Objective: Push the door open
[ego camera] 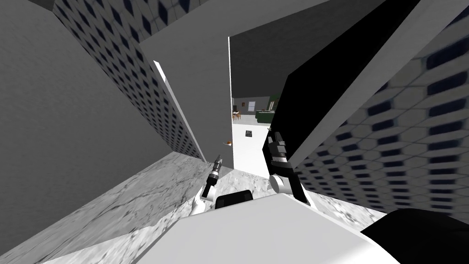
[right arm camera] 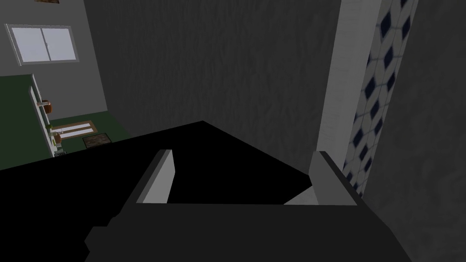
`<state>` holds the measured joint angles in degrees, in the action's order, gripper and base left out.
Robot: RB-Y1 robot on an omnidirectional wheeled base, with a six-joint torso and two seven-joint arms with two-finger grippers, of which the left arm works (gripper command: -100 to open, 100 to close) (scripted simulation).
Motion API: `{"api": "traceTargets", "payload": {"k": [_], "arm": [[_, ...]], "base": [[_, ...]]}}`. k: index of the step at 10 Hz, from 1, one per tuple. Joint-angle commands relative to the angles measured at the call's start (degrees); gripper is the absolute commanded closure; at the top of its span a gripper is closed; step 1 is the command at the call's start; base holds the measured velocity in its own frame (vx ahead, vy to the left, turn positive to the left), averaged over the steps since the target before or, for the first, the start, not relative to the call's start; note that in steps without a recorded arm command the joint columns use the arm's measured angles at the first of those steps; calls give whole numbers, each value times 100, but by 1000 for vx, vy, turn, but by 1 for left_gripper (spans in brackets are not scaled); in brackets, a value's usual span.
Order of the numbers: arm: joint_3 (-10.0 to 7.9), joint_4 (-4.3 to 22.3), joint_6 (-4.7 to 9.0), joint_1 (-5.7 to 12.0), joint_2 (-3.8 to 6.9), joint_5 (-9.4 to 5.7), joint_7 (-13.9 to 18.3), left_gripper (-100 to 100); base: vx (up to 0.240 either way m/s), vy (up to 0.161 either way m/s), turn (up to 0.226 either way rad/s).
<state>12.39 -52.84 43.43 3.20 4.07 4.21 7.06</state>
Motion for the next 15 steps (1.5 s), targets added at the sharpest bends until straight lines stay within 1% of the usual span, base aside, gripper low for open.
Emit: {"api": "traceTargets", "payload": {"k": [1, 2, 3, 5, 6, 9, 13, 14, 15], "arm": [[35, 209, 33, 75, -22, 24, 17, -100], [78, 434, 62, 158, -44, 52, 40, -100], [78, 434, 62, 158, -44, 52, 40, -100], [115, 634, 88, 232, -67, 77, 61, -100], [149, 814, 112, 298, -90, 100, 80, -100], [196, 1065, 145, 391, -124, 131, 106, -100], [270, 1462, 197, 537, -192, 181, 147, -100], [256, 1425, 210, 514, -191, 172, 130, -100], [234, 1465, 230, 524, -143, 163, 109, -100]], "base": [[114, 28, -7], [136, 43, -17], [92, 33, -8], [69, 20, -6], [107, 31, -12], [114, 23, -9], [116, 24, -8], [62, 13, -3], [120, -45, -41]]}}
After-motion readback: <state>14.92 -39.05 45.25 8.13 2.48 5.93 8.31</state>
